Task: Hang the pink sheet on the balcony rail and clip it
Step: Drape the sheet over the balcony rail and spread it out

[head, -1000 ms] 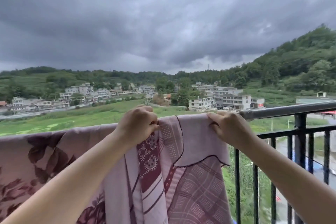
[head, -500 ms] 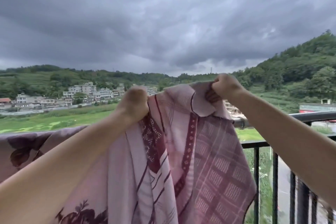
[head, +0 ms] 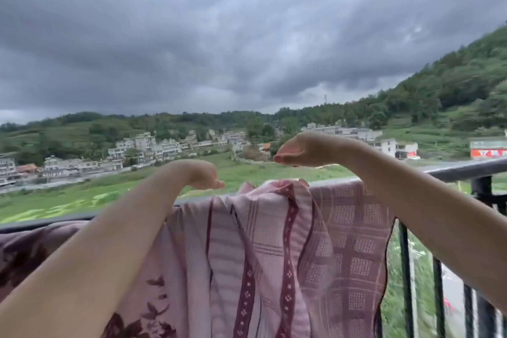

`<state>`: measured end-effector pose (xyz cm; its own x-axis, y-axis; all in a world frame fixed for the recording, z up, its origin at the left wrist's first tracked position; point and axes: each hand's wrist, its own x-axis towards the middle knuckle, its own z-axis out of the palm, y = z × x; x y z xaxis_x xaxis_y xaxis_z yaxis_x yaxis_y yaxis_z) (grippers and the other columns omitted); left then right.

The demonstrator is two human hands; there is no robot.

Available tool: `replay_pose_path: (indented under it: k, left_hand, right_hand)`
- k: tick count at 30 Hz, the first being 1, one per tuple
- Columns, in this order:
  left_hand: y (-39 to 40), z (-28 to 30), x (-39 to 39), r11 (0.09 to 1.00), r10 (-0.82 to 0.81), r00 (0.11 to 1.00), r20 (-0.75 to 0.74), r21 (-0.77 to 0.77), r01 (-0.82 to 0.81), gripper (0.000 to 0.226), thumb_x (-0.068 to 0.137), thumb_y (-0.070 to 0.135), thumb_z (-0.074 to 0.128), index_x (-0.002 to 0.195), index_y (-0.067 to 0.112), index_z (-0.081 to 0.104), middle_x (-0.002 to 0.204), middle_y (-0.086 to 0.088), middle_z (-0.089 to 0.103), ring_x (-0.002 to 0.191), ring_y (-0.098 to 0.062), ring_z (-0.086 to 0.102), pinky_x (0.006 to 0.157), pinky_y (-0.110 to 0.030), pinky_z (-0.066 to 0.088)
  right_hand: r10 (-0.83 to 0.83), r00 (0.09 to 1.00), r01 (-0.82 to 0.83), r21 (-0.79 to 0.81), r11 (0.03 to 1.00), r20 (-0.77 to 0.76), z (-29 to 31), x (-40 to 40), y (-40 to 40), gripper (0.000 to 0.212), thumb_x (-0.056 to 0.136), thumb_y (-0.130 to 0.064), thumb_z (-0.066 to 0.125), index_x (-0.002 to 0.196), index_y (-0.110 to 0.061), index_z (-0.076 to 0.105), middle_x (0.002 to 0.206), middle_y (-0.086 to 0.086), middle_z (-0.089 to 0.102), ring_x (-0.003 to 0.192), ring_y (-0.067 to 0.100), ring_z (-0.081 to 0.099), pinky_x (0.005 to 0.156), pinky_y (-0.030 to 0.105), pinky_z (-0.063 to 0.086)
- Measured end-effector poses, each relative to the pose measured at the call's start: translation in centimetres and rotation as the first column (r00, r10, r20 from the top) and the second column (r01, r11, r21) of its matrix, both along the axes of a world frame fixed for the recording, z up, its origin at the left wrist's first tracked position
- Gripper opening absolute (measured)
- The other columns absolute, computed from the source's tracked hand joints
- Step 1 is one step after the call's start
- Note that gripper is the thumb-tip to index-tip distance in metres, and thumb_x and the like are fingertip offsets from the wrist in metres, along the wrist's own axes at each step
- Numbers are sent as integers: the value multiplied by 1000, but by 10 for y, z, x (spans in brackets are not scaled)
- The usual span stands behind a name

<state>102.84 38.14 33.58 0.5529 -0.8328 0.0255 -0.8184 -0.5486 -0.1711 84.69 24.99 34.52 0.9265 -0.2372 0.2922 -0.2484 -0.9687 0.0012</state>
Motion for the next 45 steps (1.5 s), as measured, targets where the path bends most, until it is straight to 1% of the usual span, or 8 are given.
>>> replay_pose_path:
  k: [7,12,19,28,33,38,41,45]
  left_hand:
    - [36,-29,-79,759,-500,858,121,-416,501,29,88,30,54,102,7,66,99,-3,67,84,-14,59,78,-26,51]
    - [32,-60,-92,599,-402,768,499,-490,633,13,77,17,70,75,5,73,76,-7,70,70,-26,67,60,-31,53]
    - [9,-48,-109,612,-252,859,446,-614,499,19,93,5,44,92,1,62,89,-9,57,74,-23,56,71,-29,53]
    - [-108,13,-153,313,-103,951,292,-898,309,21,92,-3,36,102,-2,54,99,-22,56,82,-23,49,71,-24,40]
    - [-177,49,-157,438,-51,944,327,-842,316,21,88,-2,40,96,-8,58,102,-28,59,95,-36,57,73,-31,38]
    - [-202,11,-164,882,-79,992,103,-456,118,27,92,18,45,109,5,61,118,-13,62,105,-26,57,91,-33,43]
    - [-183,-9,-184,869,-203,977,-71,-472,146,28,92,19,49,109,2,62,112,-12,66,96,-21,59,84,-27,48]
    - [-146,-36,-217,701,-339,933,122,-629,337,33,87,30,55,87,-1,68,66,3,59,64,-16,55,52,-9,44]
  right_hand:
    - [84,932,-38,-135,990,354,-83,-71,-5,48,73,-19,71,115,-3,58,115,10,60,102,16,55,94,28,46]
    - [247,798,-76,-316,946,549,-95,-67,-17,26,65,-8,68,87,6,69,84,20,72,78,30,69,84,24,45]
    - [263,797,-29,-400,916,544,-83,-76,-24,33,83,-32,54,73,-6,72,69,6,70,70,18,60,65,29,51]
    - [-329,580,291,187,938,746,25,-83,-143,22,81,-2,45,89,10,61,99,34,62,94,40,58,73,35,44]
    - [-352,813,278,221,935,464,67,-66,-216,56,86,-24,47,129,8,31,126,29,48,111,36,52,86,34,43]
    - [-167,985,171,98,980,-48,32,-94,-229,46,89,-30,48,128,-7,41,129,7,49,115,25,50,91,27,39]
    - [-33,996,45,146,988,-84,1,-139,-213,45,93,-38,36,115,-3,55,119,12,61,101,23,62,92,36,48]
    - [136,989,-144,162,976,59,-39,-205,-195,37,86,-31,52,113,-6,59,117,2,60,100,15,61,79,14,52]
